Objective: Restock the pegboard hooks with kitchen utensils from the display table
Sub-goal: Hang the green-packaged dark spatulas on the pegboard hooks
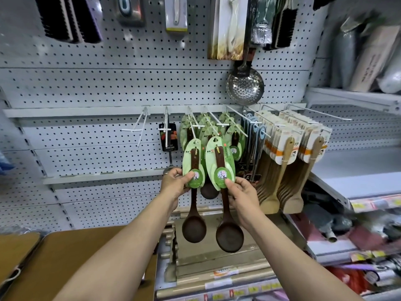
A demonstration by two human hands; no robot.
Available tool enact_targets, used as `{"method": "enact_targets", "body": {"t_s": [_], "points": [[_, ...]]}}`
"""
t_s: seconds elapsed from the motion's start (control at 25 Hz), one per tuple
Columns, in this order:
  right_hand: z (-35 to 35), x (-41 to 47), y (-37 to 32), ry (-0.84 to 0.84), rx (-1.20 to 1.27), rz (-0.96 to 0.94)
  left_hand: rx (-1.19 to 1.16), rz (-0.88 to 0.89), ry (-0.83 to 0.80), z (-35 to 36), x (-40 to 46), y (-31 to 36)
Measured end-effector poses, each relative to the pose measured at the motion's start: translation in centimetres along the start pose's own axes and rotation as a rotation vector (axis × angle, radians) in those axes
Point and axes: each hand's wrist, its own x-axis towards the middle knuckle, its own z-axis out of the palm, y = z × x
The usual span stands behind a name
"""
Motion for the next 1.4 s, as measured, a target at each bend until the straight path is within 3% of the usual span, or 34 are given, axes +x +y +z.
{"method": "enact_targets", "body": {"t_s": [1.04,1.4], "points": [[0.9,4.7,2.2,-0.029,0.006,0.028,-0.034,-0.008,-0.031,0.1,11.8,1.3],[0.8,2.4,2.0,-0.097,0.049,0.027,0.118,0.001,0.225,-1.5,8.0,3.2]]}}
